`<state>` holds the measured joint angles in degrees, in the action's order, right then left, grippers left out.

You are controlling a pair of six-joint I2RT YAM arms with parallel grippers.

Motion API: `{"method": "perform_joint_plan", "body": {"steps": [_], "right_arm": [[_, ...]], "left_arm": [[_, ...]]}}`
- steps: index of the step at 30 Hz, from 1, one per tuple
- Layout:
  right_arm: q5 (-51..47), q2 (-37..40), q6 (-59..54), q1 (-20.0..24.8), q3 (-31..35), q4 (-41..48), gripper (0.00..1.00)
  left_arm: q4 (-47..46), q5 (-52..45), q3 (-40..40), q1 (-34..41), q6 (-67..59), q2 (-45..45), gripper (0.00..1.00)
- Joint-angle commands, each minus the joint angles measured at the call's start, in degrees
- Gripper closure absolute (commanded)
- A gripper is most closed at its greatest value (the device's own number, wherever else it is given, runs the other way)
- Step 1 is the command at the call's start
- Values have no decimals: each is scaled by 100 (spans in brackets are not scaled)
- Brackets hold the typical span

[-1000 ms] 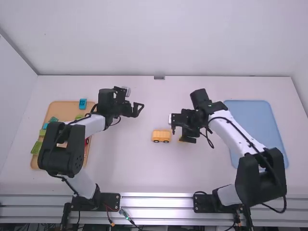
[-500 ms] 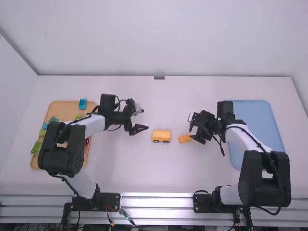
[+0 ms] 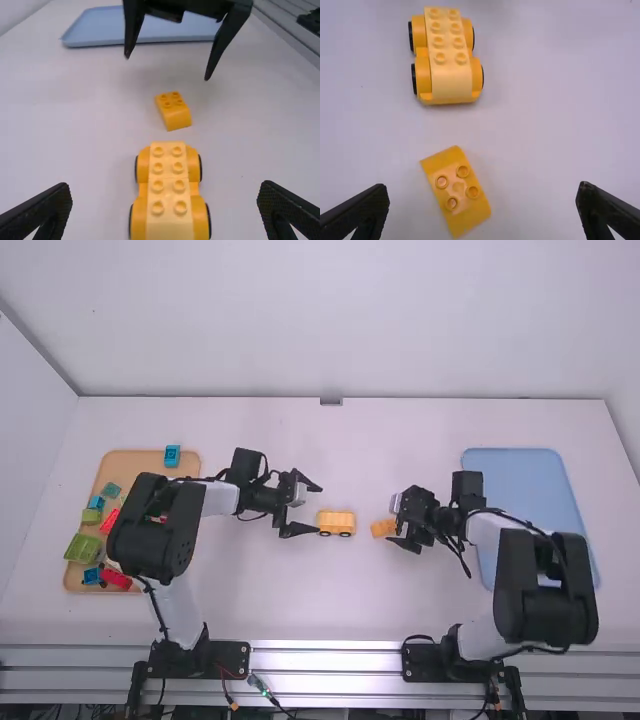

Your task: Assemble lego blocks to make yellow taxi

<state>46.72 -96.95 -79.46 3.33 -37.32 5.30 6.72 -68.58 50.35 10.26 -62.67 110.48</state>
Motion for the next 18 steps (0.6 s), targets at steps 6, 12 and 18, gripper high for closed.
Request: {"method": "perform_joint_plan", "body": {"steps": [6, 12, 18], "right_arm": [[903, -992, -1259, 203, -706, 866, 0], [981, -1578, -1788, 236, -1139, 1228, 5], [1051, -2144, -1823, 192, -1491, 1333, 14]], "left_arm": [[17, -236, -15, 90, -50, 35, 1], [-22, -254, -15, 101, 26, 35, 1], [-46, -258, -15, 101, 76, 35, 1]]}}
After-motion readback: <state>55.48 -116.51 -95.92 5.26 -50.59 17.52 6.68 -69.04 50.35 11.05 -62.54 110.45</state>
